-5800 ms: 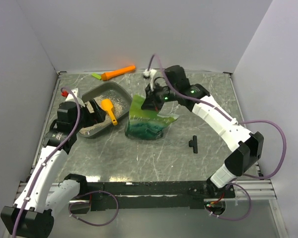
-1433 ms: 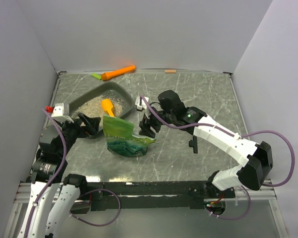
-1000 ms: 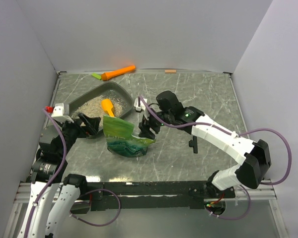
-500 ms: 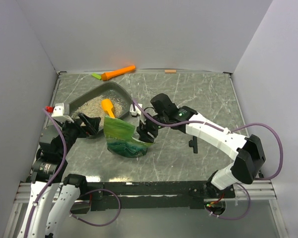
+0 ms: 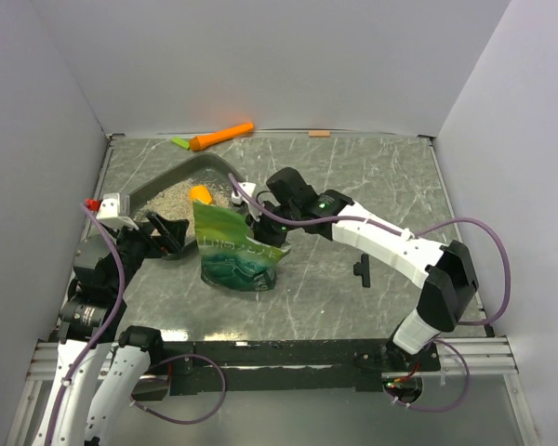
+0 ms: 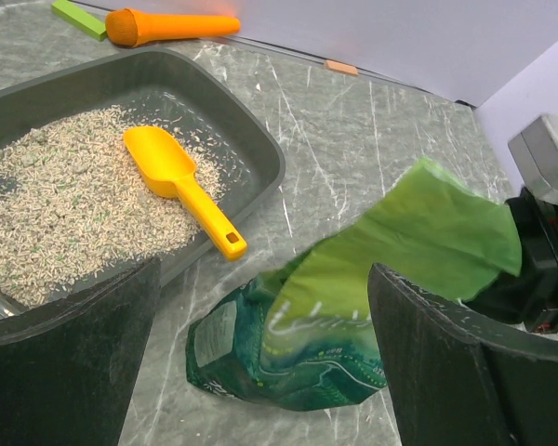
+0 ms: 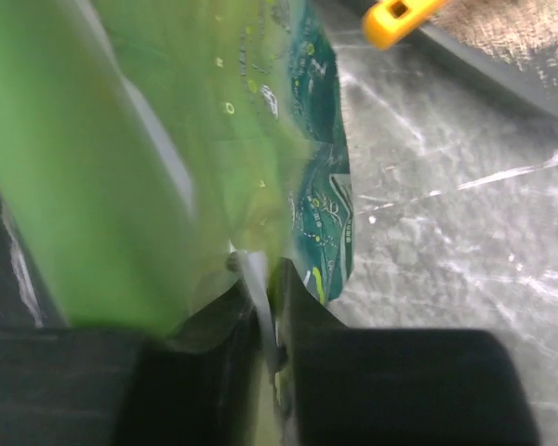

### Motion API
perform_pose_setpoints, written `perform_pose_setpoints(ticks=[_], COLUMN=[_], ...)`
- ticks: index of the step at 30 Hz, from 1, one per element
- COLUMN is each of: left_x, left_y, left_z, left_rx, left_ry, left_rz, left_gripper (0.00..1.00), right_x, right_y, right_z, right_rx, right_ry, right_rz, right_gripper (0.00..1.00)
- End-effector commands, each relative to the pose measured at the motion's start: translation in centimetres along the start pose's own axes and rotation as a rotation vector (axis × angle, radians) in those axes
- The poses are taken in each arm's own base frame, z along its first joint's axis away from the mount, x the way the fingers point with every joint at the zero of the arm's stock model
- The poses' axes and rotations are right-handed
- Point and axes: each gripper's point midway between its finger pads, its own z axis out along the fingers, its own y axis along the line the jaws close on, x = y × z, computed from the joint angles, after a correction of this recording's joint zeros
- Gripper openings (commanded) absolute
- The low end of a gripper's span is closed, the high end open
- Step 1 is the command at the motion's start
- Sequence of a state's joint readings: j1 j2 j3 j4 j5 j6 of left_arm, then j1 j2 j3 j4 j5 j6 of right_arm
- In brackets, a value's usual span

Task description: Fill the litter box with clean litter

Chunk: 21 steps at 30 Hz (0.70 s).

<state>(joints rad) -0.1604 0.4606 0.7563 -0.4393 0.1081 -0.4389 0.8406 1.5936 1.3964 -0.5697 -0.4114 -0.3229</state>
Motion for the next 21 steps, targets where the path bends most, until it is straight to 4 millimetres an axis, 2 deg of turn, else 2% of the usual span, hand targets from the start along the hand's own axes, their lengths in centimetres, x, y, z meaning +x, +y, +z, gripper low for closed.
perform_pose_setpoints(ticks=[1, 7, 9, 12, 14, 21], left_x=[-0.2, -0.1, -0.2, -0.1, -0.2, -0.1], left_y=[0.0, 0.0, 0.0, 0.0, 0.0, 0.0], left_z=[0.0, 0.0, 0.0, 0.0, 0.0, 0.1], left_rx=[0.003, 0.003, 0.002, 0.002, 0.003, 0.002], left_ry=[-0.011, -0.007, -0.009, -0.009, -0.008, -0.005], left_rz=[0.003, 0.004, 0.002, 0.004, 0.005, 0.003], left_gripper=[0.97, 0.97, 0.97, 0.97, 0.97, 0.97], right_x=[-1.3, -2.3, -3.5, -3.4, -3.5, -2.6], right_y=[-1.7, -4.4, -5.2, -7.1, -7.4, -5.5], right_z=[-0.3, -1.7, -3.0, -4.8, -5.5, -4.8], right_rx=[0.088, 0.262, 0.334, 0.481, 0.521, 0.425], right_ry=[0.003, -0.035, -0.091, -0.112, -0.135, -0.132], right_rz=[0.008, 0.046, 0.043, 0.086, 0.113, 0.120], right_gripper=[0.00, 0.00, 0.00, 0.00, 0.00, 0.00])
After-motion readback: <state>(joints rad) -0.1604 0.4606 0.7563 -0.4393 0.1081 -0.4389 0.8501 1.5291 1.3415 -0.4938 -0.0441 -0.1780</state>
